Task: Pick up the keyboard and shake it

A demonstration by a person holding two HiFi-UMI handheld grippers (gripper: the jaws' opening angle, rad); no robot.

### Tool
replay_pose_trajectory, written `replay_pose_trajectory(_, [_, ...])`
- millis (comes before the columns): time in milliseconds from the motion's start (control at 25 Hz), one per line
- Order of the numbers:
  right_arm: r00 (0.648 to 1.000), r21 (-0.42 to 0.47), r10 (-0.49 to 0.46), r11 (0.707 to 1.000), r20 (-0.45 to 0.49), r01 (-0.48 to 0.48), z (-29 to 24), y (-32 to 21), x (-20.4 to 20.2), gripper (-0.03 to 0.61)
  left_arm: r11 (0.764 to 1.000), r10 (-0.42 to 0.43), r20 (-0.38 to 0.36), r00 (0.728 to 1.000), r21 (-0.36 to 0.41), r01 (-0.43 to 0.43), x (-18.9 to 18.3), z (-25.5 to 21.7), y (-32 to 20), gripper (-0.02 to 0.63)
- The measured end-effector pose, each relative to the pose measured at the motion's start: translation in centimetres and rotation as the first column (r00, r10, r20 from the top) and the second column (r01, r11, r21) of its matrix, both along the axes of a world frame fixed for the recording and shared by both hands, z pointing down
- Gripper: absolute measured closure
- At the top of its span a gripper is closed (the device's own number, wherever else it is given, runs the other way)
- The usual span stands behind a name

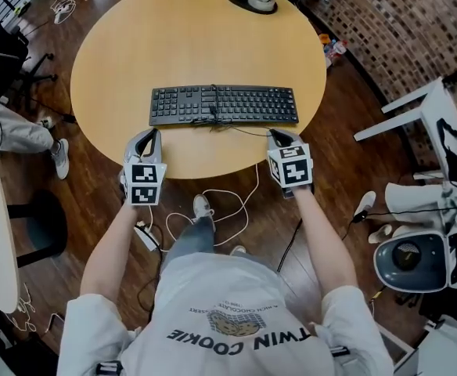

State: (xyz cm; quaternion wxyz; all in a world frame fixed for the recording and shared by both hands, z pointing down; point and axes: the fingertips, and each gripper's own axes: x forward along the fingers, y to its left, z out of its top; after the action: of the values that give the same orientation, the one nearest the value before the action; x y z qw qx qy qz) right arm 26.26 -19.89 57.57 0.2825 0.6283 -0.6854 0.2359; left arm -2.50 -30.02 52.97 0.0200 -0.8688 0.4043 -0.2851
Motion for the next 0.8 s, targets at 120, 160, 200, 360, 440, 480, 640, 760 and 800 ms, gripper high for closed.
replay_pose_trajectory(120, [1.000,0.018,-0.015,1.000,0.021,0.014,-0.8,2.8,-0.5,0.575,1.000,-0.001,-0.024,1.000,0.001,0.001,0.9,-0.8,3.2,0.607])
replay_pose_trajectory(160, [0.999,0.032,-0.017,0.999,0.032,0.016,-1.3,3.8,-0.7,0.575,1.000,-0.003,-0.037,0.999,0.002,0.003,1.2,-1.2,4.3,0.607])
replay_pose_trajectory(200, [0.999,0.046,-0.020,0.999,0.046,0.017,-1.9,4.8,-0.9,0.575,1.000,-0.004,-0.050,0.999,0.003,0.004,1.6,-1.6,5.6,0.607])
replay_pose_trajectory(360, [0.994,0.100,-0.050,0.994,0.093,0.041,-4.3,9.9,-2.5,0.575,1.000,0.013,-0.084,0.996,0.009,-0.012,3.1,-3.3,11.3,0.607])
replay_pose_trajectory(440, [0.991,0.127,-0.069,0.990,0.113,0.055,-5.7,12.7,-3.5,0.575,1.000,0.027,-0.097,0.995,0.007,-0.026,4.1,-4.2,14.5,0.607])
replay_pose_trajectory(480, [0.990,0.140,-0.078,0.988,0.121,0.061,-6.3,14.2,-3.9,0.575,0.999,0.033,-0.104,0.994,0.001,-0.033,4.6,-4.6,16.2,0.607])
replay_pose_trajectory(640, [0.983,0.178,-0.104,0.981,0.152,0.076,-8.3,19.2,-5.2,0.575,0.998,0.049,-0.136,0.990,-0.041,-0.054,6.4,-6.0,22.4,0.607])
replay_pose_trajectory(760, [0.977,0.198,-0.110,0.977,0.182,0.073,-9.4,21.7,-6.5,0.575,0.994,0.082,-0.163,0.983,-0.064,-0.093,7.1,-7.3,25.9,0.607])
replay_pose_trajectory(800, [0.975,0.207,-0.114,0.976,0.191,0.073,-9.8,22.2,-7.1,0.575,0.992,0.094,-0.177,0.980,-0.072,-0.108,7.2,-7.8,26.9,0.607])
